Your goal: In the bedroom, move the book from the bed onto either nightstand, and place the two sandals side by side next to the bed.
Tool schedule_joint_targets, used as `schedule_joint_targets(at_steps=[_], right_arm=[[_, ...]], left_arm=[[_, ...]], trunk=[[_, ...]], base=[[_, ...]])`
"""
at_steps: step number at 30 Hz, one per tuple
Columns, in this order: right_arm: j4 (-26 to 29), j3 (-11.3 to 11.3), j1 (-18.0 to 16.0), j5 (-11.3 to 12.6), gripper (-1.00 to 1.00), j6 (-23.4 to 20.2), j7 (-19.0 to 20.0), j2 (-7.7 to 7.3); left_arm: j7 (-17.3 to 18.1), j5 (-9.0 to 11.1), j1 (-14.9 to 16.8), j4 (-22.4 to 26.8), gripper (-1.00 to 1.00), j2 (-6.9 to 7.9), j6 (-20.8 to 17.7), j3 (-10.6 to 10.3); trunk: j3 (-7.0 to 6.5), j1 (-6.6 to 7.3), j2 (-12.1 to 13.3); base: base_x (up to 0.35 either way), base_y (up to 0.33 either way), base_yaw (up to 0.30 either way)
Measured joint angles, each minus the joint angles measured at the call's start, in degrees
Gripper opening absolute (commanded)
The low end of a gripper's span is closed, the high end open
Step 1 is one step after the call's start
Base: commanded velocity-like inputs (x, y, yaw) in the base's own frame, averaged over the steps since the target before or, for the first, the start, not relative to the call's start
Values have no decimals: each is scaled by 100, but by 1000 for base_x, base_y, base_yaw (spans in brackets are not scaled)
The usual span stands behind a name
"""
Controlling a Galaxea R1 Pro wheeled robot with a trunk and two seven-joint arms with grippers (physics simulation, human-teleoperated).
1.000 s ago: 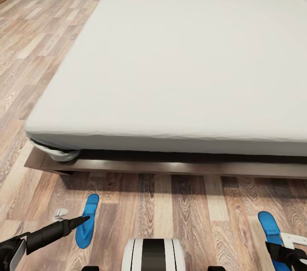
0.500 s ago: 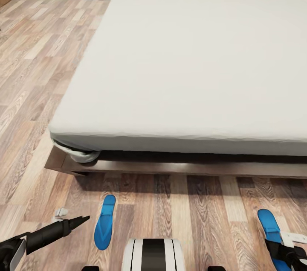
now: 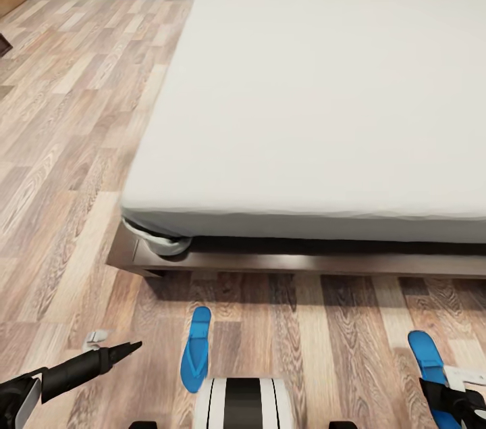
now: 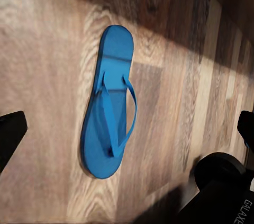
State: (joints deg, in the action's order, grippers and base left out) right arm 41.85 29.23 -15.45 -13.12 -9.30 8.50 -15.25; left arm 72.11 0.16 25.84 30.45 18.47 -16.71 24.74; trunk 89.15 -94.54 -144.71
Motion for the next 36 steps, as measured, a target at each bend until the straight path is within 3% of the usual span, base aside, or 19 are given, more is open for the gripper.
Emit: schedule_joint_targets(at_steps=[36], right_arm=[[18,0,0,5,-100,1,0,0]], left_arm=[[6,0,2,0,100,0,0,0]], trunk=[[0,0,0]], base=[[0,286,0]])
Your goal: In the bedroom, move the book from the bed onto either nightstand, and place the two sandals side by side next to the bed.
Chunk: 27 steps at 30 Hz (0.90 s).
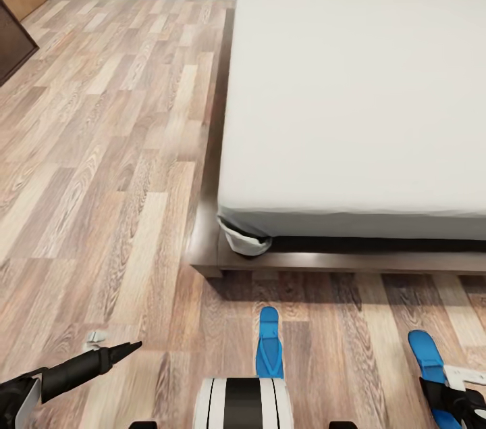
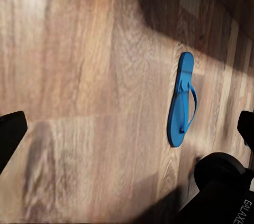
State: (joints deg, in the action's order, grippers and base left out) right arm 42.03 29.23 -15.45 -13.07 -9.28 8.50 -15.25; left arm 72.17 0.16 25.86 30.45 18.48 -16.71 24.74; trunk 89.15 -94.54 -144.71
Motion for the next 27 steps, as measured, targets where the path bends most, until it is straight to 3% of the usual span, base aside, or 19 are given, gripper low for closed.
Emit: schedule_joint_targets(at_steps=[4,7,15,19,27], right_arm=[[-25,-3,0,2,-100,123,-4,5],[-48,-10,-2,3,-100,649,-5,22],[-55,-9,-8,21,-100,841,-6,43],[-59,-7,-6,51,-100,1135,-5,41],[-61,-3,-6,526,-100,1229,-5,35]], left_arm=[[2,0,-2,0,100,0,0,0],[2,0,-2,0,100,0,0,0],[6,0,-1,0,100,0,0,-7],[6,0,-4,0,100,0,0,-9],[0,0,1,-2,100,-9,0,-9]], trunk=[[0,0,0],[0,0,0],[0,0,0],[0,0,0],[0,0,0]], base=[[0,287,0],[0,287,0],[0,287,0],[0,275,0],[0,159,0]])
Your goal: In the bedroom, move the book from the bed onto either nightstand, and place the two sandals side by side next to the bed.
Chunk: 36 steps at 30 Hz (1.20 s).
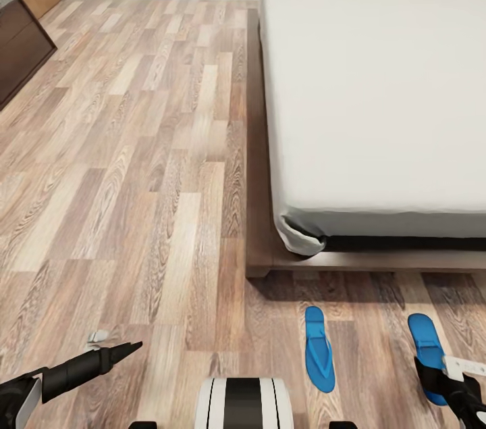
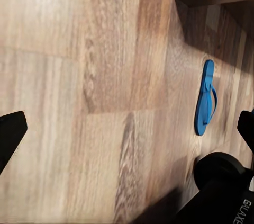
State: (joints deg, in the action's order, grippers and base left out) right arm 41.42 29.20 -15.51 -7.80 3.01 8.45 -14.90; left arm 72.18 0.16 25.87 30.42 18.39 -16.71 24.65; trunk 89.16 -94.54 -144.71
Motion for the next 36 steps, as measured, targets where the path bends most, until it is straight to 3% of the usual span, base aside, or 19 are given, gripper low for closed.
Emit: schedule_joint_targets(at_steps=[6,14,36], right_arm=[[8,7,0,156,-100,-1,-16,1],[20,32,-2,525,-100,-21,-1140,9],[57,20,-2,548,-100,1,-1189,4]], left_arm=[[-1,0,-1,-1,100,-70,0,8],[-8,-8,-5,-1,100,-84,0,1],[1,-8,-3,0,100,-80,2,2]], trunk=[[0,0,0],[0,0,0],[0,0,0]], base=[[0,12,0],[0,0,0],[133,147,0]])
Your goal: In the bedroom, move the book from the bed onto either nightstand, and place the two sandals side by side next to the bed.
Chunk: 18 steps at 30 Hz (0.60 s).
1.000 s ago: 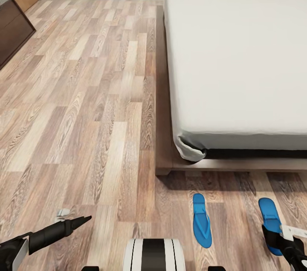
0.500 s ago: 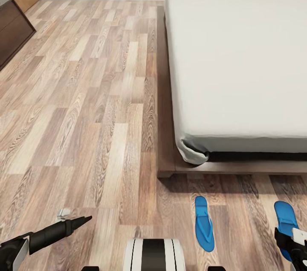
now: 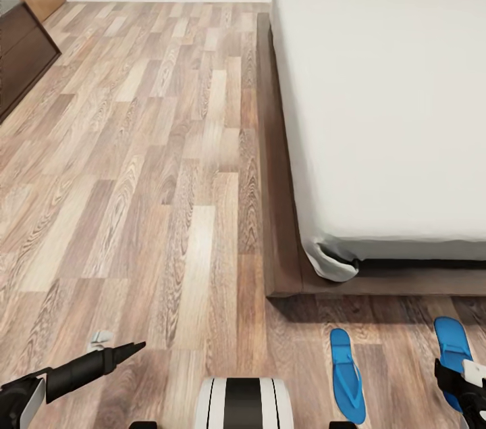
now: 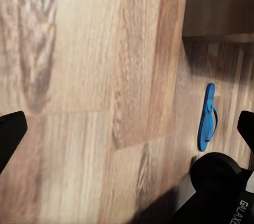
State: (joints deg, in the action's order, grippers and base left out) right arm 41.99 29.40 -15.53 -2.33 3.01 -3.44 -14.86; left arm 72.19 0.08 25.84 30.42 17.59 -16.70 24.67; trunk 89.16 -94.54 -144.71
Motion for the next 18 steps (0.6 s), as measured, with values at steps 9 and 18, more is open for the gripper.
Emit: schedule_joint_targets(at_steps=[9,18], right_arm=[[11,0,0,0,-100,0,0,0],[11,-1,-1,0,-100,1,0,0]], left_arm=[[7,0,-1,-2,100,0,7,6],[9,0,1,1,100,0,7,7]], trunk=[[0,-1,0],[0,-3,0]], base=[[-24,22,0],[-203,144,0]])
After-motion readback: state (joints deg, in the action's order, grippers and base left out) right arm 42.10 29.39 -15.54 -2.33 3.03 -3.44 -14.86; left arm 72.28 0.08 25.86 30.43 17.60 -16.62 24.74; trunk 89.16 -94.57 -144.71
